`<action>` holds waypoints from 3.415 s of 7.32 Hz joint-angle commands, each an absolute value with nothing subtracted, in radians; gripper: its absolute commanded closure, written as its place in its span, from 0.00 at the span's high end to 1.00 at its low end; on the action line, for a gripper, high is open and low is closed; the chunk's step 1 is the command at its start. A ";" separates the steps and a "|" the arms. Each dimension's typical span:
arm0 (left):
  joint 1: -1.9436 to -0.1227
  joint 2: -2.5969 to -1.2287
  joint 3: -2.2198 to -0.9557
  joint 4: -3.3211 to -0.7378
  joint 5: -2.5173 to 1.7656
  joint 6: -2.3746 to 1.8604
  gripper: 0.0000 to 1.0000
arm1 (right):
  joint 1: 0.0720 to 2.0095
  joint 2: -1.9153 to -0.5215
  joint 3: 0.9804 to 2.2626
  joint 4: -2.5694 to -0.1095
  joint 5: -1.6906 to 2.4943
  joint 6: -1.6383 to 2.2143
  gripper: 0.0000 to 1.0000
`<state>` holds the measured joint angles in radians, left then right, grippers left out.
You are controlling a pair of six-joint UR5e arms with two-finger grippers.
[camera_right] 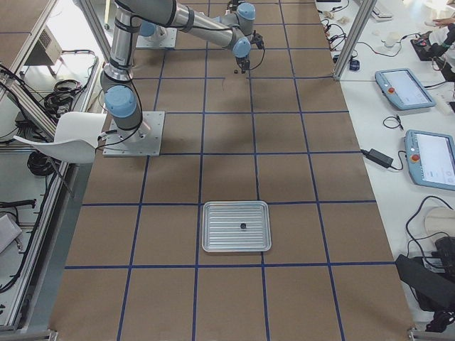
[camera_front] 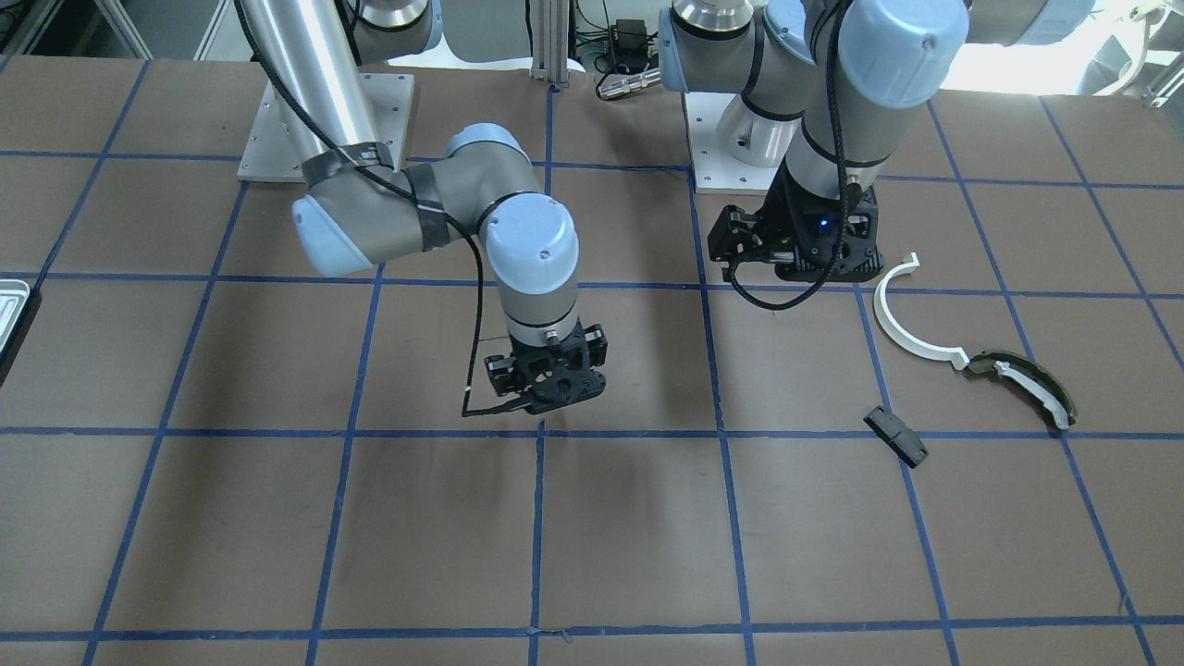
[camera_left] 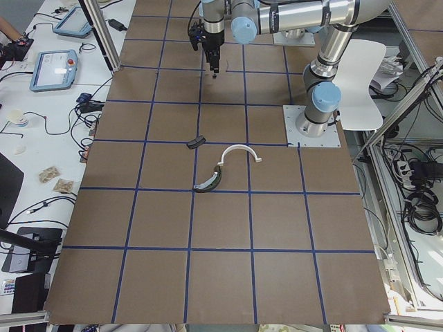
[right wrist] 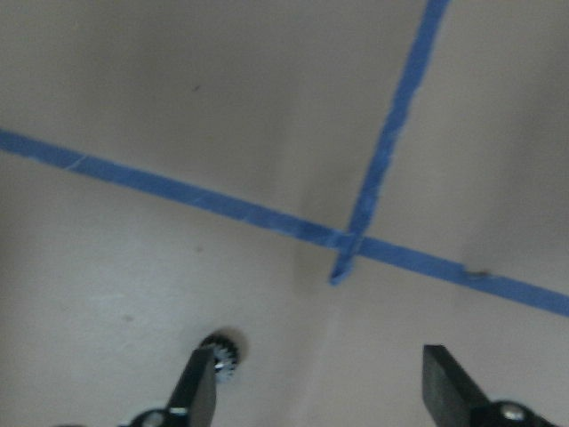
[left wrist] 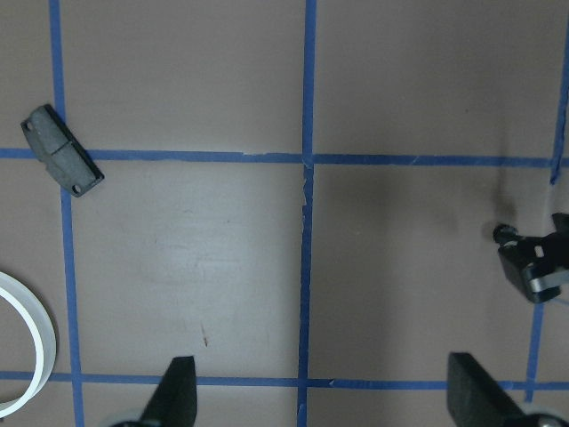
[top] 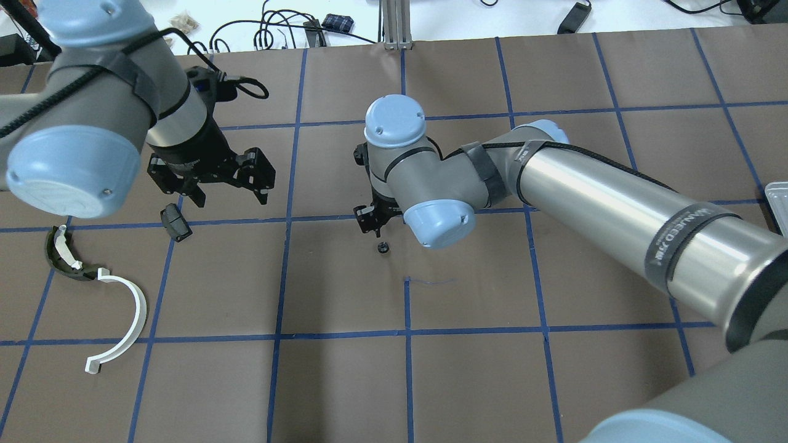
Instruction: Place bearing gear from tray to pile
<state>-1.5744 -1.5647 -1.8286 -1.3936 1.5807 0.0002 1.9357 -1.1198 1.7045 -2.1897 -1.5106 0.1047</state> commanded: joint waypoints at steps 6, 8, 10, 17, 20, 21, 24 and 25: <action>-1.782 -1.819 -2.111 -0.786 1.569 -0.259 1.00 | 1.257 -1.316 1.753 -2.036 -1.601 0.008 1.00; -1.871 -1.879 -2.070 -0.723 1.568 -0.384 1.00 | 1.046 -1.312 1.752 -2.043 -1.589 -0.186 1.00; -1.899 -1.925 -2.040 -0.715 1.577 -0.403 1.00 | 0.878 -1.304 1.749 -2.048 -1.592 -0.424 1.00; -1.928 -2.000 -1.951 -0.710 1.580 -0.416 0.96 | 0.653 -0.970 1.566 -2.158 -1.586 -0.749 1.00; -1.930 -2.005 -1.948 -0.712 1.582 -0.422 0.19 | 0.653 -0.953 1.577 -2.180 -1.595 -0.747 0.82; -1.928 -2.009 -1.948 -0.712 1.582 -0.419 0.11 | 0.653 -0.953 1.577 -2.180 -1.597 -0.747 0.62; -1.908 -1.964 -1.940 -0.739 1.585 -0.381 0.01 | 0.653 -0.953 1.578 -2.175 -1.609 -0.749 0.34; -1.861 -1.919 -1.936 -0.799 1.588 -0.312 0.01 | 0.653 -0.954 1.577 -2.169 -1.608 -0.750 0.19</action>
